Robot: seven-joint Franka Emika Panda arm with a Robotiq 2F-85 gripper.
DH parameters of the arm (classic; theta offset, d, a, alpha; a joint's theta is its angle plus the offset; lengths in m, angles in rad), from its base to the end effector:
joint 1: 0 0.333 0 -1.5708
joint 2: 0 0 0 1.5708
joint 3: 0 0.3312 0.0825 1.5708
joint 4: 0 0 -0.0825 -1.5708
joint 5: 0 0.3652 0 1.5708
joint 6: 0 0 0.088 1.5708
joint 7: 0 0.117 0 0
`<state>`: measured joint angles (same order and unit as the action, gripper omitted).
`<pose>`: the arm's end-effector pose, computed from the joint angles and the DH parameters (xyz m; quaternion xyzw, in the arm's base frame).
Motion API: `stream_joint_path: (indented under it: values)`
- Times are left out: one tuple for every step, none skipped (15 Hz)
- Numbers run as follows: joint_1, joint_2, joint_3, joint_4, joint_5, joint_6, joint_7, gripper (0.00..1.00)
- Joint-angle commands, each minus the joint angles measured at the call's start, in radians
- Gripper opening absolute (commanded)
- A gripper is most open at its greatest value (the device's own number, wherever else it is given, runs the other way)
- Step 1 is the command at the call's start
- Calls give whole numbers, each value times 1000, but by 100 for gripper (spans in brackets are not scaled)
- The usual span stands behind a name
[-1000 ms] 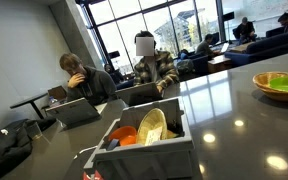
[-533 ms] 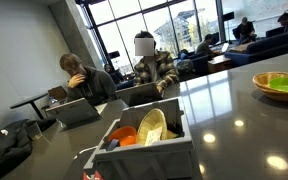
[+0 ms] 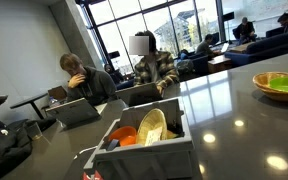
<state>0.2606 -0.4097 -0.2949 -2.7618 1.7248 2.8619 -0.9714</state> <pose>0.3525 -0.0588 0.3573 -0.8460 0.3088 -0.3035 0.3113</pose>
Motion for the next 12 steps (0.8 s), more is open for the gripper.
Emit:
stream_joint_path:
  values:
    - [-22,-25,-57,-8,70,-86,-19,100]
    - [-30,-29,-73,-14,83,-104,-21,100]
    - [-40,-33,-87,-20,99,-115,-25,100]
    - [-52,-39,-104,-29,115,-130,-29,100]
    - [-64,-42,-120,-36,131,-140,-34,100]
    - [-68,-28,-139,-30,150,-152,-41,100]
    - [-66,-4,-161,-13,171,-166,-48,100]
    - [-69,-3,-175,-14,186,-175,-56,100]
    - [-65,0,-180,-14,201,-159,-45,100]
    - [-61,0,-175,-14,217,-119,-33,100]
    - [-58,-6,-175,-14,234,-100,-32,100]
    - [-55,-11,-176,-14,249,-85,-32,100]
